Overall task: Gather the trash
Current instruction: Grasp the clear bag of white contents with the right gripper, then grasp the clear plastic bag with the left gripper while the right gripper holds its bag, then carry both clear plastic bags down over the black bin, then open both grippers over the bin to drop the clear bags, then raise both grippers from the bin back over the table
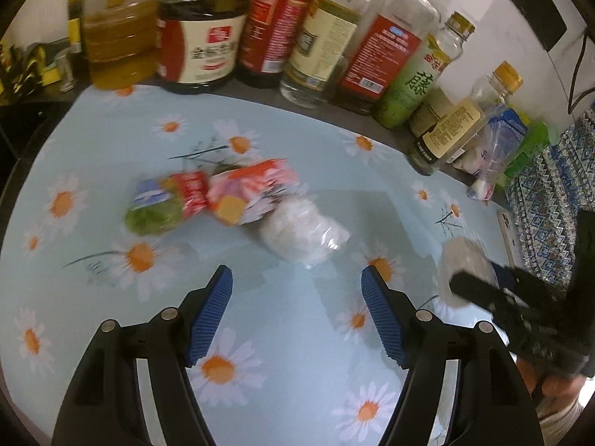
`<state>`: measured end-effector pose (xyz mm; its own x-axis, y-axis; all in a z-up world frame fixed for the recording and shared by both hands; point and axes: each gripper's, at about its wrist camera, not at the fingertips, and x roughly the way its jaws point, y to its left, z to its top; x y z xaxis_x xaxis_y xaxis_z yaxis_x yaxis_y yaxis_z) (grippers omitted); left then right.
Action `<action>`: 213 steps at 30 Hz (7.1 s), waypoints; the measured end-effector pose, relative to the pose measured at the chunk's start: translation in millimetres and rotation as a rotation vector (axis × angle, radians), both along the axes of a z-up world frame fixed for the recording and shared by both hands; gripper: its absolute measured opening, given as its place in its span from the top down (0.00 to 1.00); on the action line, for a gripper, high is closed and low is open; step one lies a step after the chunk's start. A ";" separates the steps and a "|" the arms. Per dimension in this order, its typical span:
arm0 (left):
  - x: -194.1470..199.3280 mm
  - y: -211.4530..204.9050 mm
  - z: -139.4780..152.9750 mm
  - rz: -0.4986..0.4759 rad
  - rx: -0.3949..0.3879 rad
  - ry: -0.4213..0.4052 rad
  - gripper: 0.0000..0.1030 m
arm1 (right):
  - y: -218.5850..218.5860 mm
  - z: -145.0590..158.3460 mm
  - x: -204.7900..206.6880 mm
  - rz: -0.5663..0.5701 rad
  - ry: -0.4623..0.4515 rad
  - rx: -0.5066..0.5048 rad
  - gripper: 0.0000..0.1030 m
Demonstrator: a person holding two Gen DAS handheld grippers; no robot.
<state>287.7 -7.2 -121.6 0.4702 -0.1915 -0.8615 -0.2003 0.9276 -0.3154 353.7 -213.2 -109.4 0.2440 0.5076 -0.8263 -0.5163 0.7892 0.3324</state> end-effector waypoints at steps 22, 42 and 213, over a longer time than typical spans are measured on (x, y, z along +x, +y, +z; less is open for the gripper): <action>45.5 -9.8 -23.3 0.046 -0.001 0.034 0.34 | -20.1 -3.7 -9.3 0.011 0.027 0.011 0.49; 12.3 -2.7 -20.2 0.053 -0.026 0.030 0.44 | -15.6 -7.7 -13.7 0.020 0.043 0.012 0.49; -95.7 126.9 16.6 0.037 0.001 -0.008 0.26 | 160.5 5.1 -15.0 0.068 -0.078 -0.123 0.21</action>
<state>192.1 119.7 -104.9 0.4834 -0.1733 -0.8581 -0.2320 0.9198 -0.3164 338.7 -52.7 -104.4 0.2785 0.4209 -0.8633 -0.5905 0.7839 0.1918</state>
